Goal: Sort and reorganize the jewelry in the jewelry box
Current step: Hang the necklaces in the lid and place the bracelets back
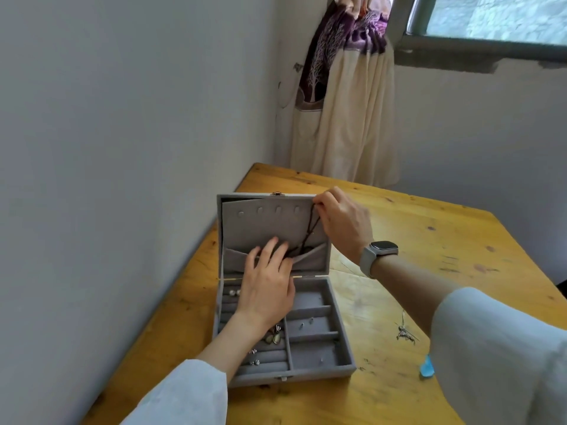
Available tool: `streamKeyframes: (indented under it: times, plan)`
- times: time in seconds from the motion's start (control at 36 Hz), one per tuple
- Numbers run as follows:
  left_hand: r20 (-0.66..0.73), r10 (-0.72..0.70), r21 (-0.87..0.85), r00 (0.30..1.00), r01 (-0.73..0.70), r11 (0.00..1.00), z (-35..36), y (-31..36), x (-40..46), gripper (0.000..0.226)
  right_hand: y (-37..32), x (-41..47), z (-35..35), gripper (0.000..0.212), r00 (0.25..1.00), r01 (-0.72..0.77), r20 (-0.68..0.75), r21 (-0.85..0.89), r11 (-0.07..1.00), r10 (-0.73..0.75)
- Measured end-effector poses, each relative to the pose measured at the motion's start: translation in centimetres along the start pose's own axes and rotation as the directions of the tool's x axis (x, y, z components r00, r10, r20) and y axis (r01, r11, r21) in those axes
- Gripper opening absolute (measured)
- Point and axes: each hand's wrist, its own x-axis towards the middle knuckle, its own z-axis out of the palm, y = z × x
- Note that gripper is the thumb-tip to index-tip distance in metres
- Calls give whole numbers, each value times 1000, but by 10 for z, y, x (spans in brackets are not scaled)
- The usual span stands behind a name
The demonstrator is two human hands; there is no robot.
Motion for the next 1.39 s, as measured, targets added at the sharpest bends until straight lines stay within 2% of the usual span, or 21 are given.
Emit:
streamKeyframes:
  times: [0.14,0.53,0.67,0.89,0.97,1.08,1.17,1.28,1.39]
  plan:
    - [7,-17,-12,1000,17,1000,-3,1,1,22,2,-1,9,20,998,-15,-59,-135,991,7]
    - [-6,-3,-7,1000,3,1000,-2,0,2,23,10,-9,20,17,992,-39,-123,-236,971,10]
    - [1,-6,-3,1000,6,1000,-2,0,2,16,5,-25,21,22,997,-45,-68,-181,983,33]
    - [6,-20,3,1000,20,1000,-1,1,-1,20,-6,-43,17,33,997,-77,16,-130,988,80]
    - [2,-21,-4,1000,21,1000,0,2,-2,19,-8,-46,15,38,998,-42,49,-152,987,50]
    - [5,-15,-2,1000,15,1000,0,2,-1,21,-12,-53,16,45,986,73,167,-282,957,-26]
    - [16,-21,1,1000,21,1000,-1,2,-1,25,-16,-63,20,45,974,104,223,-331,938,-29]
    - [33,-29,18,999,28,999,-4,3,-1,31,-19,-80,18,46,960,111,279,-327,939,-16]
    - [71,-57,30,996,55,998,-8,5,-2,43,-15,-91,7,47,949,109,313,-241,965,-29]
